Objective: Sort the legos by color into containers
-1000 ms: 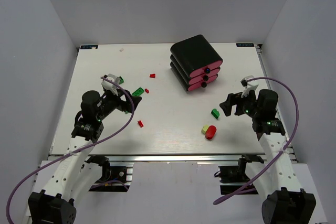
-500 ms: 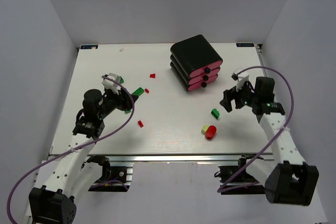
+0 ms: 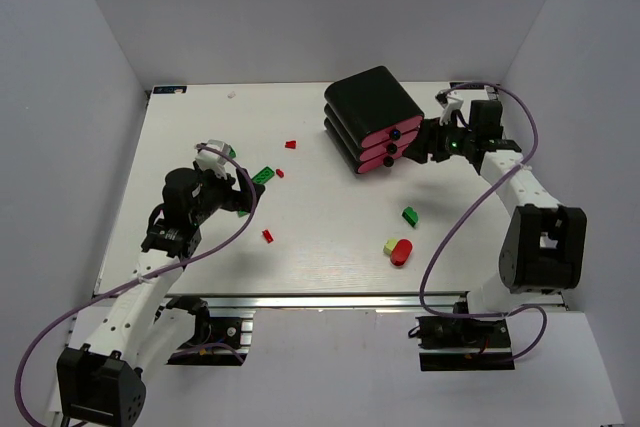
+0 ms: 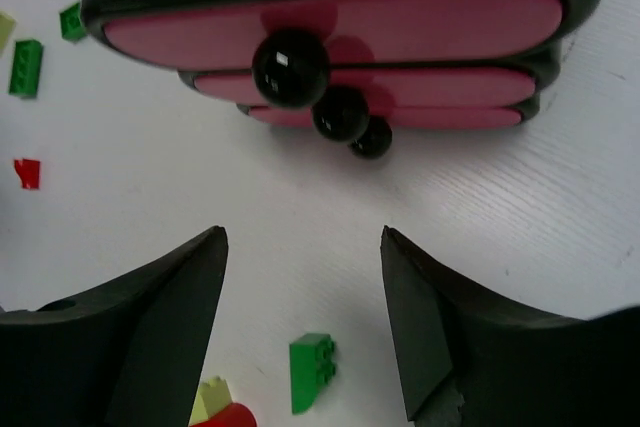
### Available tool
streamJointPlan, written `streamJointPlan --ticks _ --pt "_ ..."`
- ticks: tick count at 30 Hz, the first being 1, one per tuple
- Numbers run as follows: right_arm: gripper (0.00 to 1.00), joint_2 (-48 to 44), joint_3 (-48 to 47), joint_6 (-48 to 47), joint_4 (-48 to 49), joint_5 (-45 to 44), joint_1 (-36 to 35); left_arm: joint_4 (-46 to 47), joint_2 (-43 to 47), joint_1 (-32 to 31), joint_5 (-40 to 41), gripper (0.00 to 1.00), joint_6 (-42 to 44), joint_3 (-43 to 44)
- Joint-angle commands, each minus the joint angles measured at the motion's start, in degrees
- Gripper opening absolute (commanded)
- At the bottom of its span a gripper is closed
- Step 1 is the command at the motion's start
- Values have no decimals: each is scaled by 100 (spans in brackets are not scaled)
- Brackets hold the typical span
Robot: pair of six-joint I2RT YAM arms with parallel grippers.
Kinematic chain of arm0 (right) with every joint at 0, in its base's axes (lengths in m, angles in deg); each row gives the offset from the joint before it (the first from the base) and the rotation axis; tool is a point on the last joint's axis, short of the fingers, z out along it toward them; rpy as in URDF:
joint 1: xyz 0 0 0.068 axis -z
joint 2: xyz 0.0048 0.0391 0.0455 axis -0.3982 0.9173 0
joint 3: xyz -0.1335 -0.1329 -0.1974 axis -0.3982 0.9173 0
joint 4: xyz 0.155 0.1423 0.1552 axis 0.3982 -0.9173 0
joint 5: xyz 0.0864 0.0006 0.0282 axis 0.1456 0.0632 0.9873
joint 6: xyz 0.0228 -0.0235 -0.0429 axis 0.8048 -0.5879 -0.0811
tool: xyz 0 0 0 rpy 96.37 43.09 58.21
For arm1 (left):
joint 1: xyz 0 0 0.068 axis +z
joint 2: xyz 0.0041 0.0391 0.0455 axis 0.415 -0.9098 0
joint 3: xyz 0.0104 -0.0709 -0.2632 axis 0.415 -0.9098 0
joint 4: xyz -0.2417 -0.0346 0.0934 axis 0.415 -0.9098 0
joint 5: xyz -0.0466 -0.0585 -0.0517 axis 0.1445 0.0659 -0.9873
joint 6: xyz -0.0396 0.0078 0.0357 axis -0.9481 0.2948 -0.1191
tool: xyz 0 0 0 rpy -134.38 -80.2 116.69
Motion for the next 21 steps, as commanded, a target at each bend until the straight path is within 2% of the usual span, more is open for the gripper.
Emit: streamJointPlan --ticks 1,7,13,16,21 --pt "70 393 -664 734 515 253 -210 -75 44 14 139 93 47 215" --pt "72 1394 -1490 1357 594 489 -307 -57 18 14 139 94 73 215" --pt "68 1852 -1912 1534 559 482 -438 -66 9 14 148 94 82 224" --pt "62 1915 -1939 1525 568 438 -447 -75 26 14 148 94 82 224" --pt "29 1766 -1711 1411 778 455 -483 -75 35 14 157 94 91 224"
